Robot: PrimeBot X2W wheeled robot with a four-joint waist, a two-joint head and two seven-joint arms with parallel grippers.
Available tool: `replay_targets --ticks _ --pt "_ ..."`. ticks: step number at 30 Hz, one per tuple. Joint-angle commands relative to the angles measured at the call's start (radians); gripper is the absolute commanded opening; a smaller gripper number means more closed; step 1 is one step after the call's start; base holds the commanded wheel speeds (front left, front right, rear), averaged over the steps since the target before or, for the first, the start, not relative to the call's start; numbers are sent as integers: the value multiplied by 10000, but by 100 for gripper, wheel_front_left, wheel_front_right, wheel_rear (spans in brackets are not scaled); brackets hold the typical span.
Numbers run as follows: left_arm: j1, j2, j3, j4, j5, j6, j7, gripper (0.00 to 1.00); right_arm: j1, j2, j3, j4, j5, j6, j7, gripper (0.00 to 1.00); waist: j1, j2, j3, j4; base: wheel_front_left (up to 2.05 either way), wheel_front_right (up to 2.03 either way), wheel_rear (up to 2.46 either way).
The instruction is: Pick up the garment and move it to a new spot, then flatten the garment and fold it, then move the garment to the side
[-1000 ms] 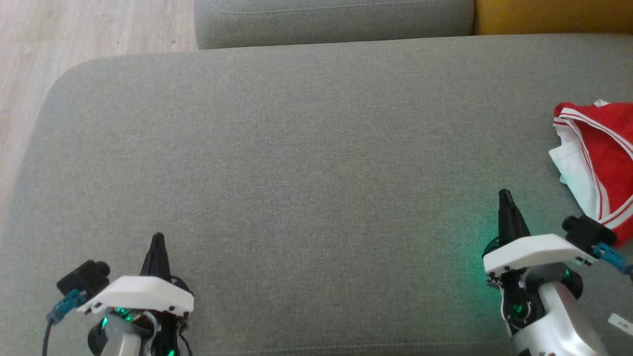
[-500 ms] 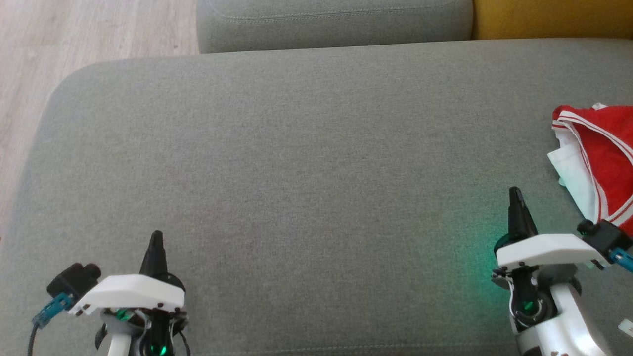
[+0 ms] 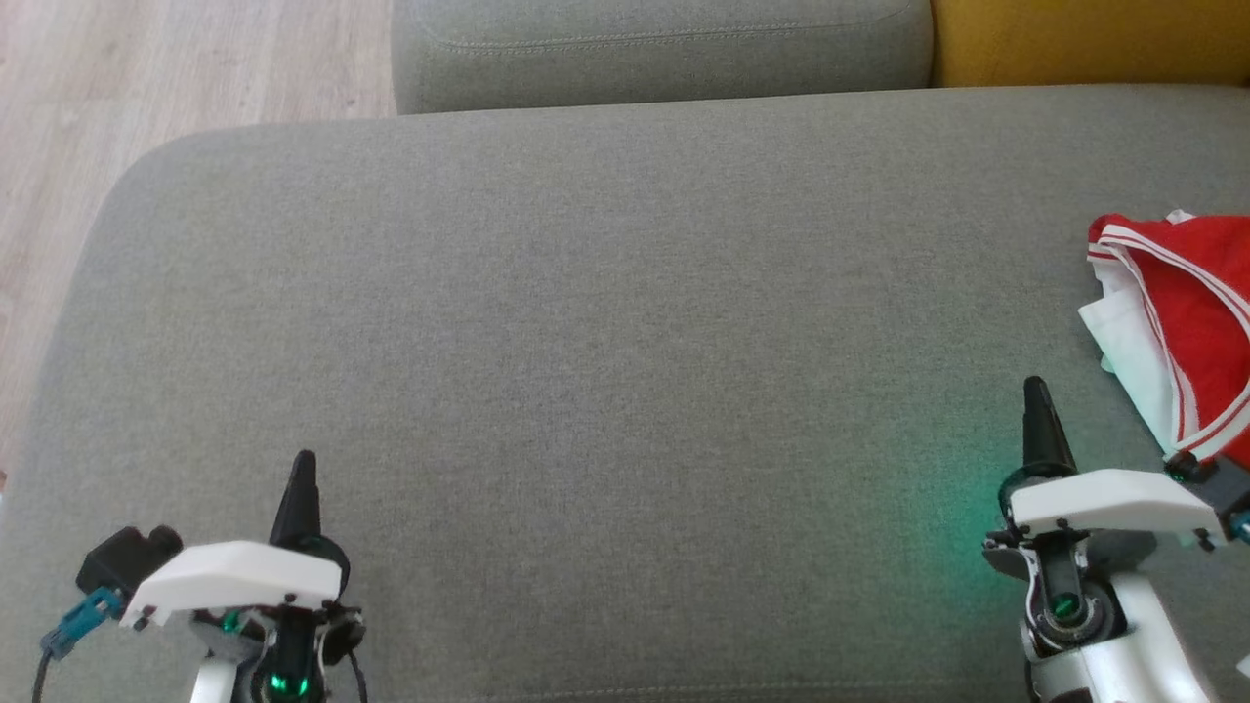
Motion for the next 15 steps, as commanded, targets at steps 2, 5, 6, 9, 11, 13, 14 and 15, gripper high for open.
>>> replay_targets --ticks 2,5,6,9,11,13,14,15 --pt "-398 117 320 -404 -441 -133 114 0 -137 5 4 -523 457 38 149 0 0 0 -26 3 0 0 0" --pt "-399 120 375 -437 -770 -200 200 0 -71 8 -48 -642 786 40 236 0 0 0 -52 7 0 0 0" --pt "-399 122 394 -448 -880 -223 229 0 -50 9 -66 -682 896 41 265 0 0 0 -61 8 0 0 0" --pt "-400 125 449 -481 -1209 -290 315 0 16 11 -119 -800 1225 42 352 0 0 0 -88 11 0 0 0" --pt "-400 127 486 -503 -1429 -334 373 0 59 12 -154 -879 1445 43 410 0 0 0 -106 13 0 0 0" --pt "-401 129 522 -525 -1645 -378 430 0 102 14 -188 -957 1661 44 466 0 0 0 -123 16 0 0 0" --pt "-401 130 540 -536 -1755 -401 458 0 124 15 -206 -997 1771 45 495 0 0 0 -132 17 0 0 0" --pt "-402 131 559 -547 -1865 -423 487 0 145 16 -223 -1036 1881 45 524 0 0 0 -141 18 0 0 0"
